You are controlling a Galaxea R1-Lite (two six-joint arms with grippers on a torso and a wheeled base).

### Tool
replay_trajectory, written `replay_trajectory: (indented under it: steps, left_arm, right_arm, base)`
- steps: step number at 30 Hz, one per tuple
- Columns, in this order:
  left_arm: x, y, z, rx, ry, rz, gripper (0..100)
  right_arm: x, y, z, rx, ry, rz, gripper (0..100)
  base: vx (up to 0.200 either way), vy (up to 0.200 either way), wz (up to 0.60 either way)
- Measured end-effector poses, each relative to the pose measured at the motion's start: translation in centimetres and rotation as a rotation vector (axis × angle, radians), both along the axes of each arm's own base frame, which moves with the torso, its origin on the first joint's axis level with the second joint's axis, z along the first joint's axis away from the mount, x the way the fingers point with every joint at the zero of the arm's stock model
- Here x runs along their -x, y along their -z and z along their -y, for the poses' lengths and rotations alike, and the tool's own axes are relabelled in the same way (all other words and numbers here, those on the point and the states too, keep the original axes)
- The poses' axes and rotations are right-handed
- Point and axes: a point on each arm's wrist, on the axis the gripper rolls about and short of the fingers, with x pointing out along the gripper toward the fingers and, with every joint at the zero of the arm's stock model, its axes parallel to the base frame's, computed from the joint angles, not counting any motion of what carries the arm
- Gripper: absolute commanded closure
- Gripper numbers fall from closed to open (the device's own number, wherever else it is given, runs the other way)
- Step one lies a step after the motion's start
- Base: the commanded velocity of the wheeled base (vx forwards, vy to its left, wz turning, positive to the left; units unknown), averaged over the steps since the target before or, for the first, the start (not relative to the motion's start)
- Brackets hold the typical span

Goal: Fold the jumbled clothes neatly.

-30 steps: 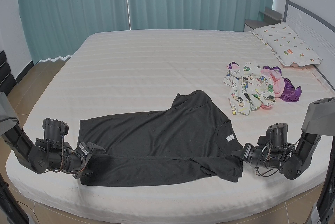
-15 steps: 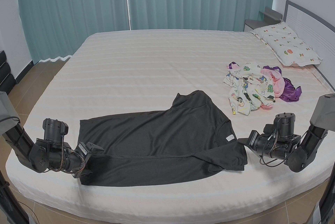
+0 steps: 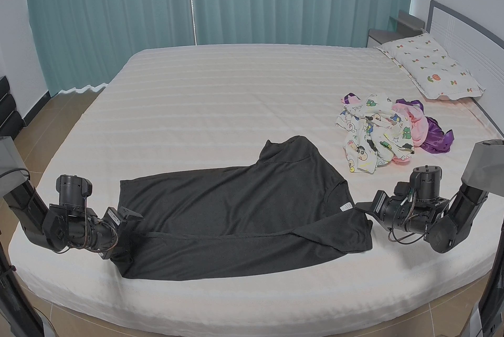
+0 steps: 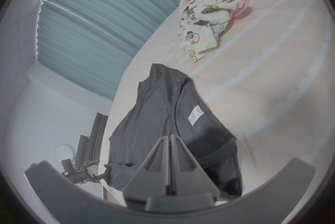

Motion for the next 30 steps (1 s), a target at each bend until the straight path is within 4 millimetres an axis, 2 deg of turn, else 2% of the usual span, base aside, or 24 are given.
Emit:
replay_trajectory:
  steps: [14,15,21,30]
  left_arm:
    - [-0.4,0.5,-0.7,0.004,-0.020,-0.010,0]
    - [-0.4,0.5,-0.7,0.004,-0.021,-0.010,0]
    - [-0.4,0.5,-1.2,-0.007,-0.037,-0.012,0]
    - [0.2,0.2,-3.2,-0.074,-0.043,-0.004,0]
  right_arm:
    - [-2.1,1.5,0.0,0.007,0.016,0.006,100]
    - [-2.2,1.6,0.0,0.007,0.017,0.006,0]
    - [-2.6,2.2,0.1,0.007,0.022,0.000,0]
    - [-2.4,2.2,0.2,-0.004,0.031,0.020,0]
  base:
    - [0.000,0.000,0.00]
    - [0.000,0.000,0.00]
    - [0.000,0.000,0.00]
    - [0.000,0.000,0.00]
